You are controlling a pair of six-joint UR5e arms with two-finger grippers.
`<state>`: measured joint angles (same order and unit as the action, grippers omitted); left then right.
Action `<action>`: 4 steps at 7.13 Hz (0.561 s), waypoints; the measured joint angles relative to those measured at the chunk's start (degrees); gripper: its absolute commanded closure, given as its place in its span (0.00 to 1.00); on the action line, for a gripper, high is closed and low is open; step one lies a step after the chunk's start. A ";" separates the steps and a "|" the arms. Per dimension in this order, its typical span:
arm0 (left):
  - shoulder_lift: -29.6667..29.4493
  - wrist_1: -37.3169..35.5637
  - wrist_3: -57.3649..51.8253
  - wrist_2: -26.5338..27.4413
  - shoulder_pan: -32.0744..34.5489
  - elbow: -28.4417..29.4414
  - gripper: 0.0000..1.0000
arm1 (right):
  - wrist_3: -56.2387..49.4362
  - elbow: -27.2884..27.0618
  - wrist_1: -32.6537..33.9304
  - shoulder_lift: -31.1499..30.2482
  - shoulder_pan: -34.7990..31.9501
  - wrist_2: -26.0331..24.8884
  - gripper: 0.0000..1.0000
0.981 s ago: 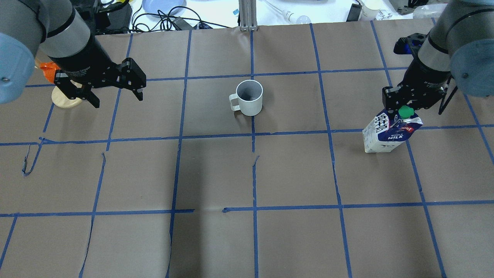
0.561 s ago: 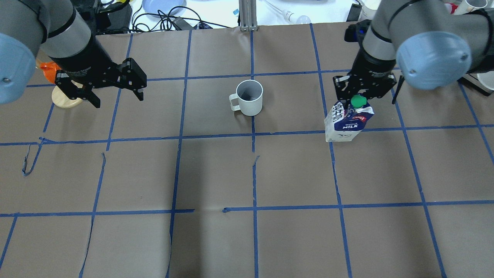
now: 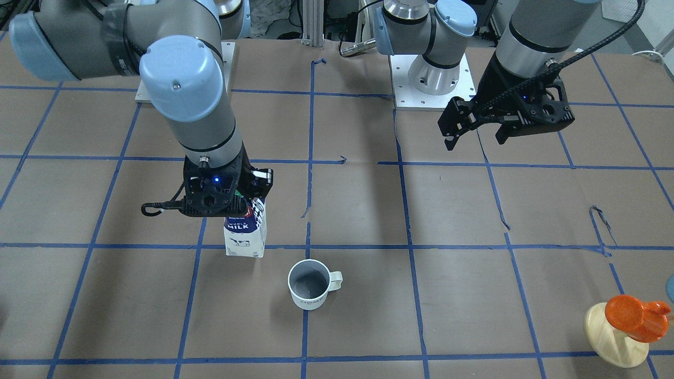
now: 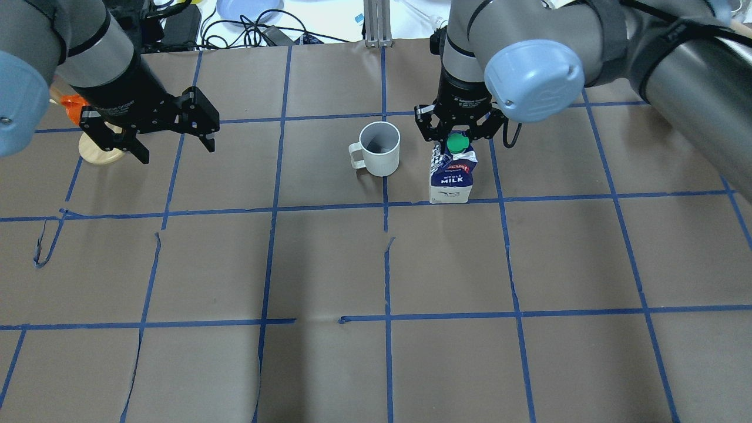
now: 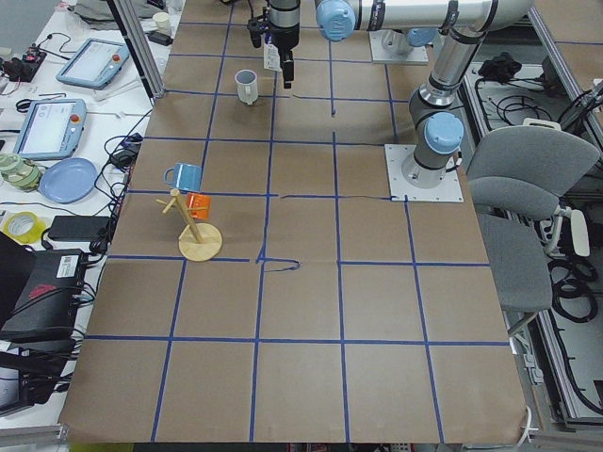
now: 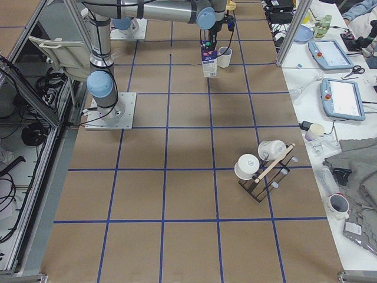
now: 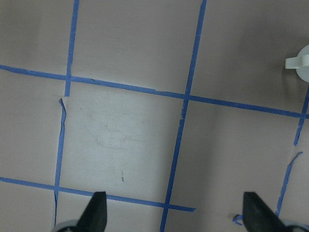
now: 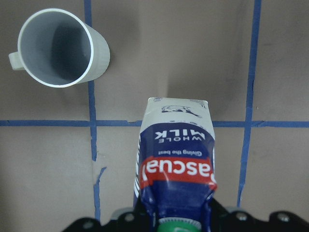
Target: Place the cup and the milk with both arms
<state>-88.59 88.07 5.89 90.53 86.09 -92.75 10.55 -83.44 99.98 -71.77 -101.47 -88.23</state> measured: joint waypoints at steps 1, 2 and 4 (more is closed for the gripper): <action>0.00 0.00 0.00 0.00 -0.06 0.01 0.00 | -0.05 4.49 -0.27 3.48 -0.15 -0.19 0.72; 0.00 -0.01 -0.02 0.00 -0.10 0.02 0.00 | -0.12 8.25 -0.42 6.71 -0.19 -0.12 0.72; 0.00 -0.01 -0.04 0.00 -0.10 0.02 0.00 | -0.21 11.62 -0.38 10.64 -0.21 0.21 0.71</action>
<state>-88.59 88.07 5.85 90.53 85.99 -92.73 10.34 -71.82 99.61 -61.13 -101.69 -88.02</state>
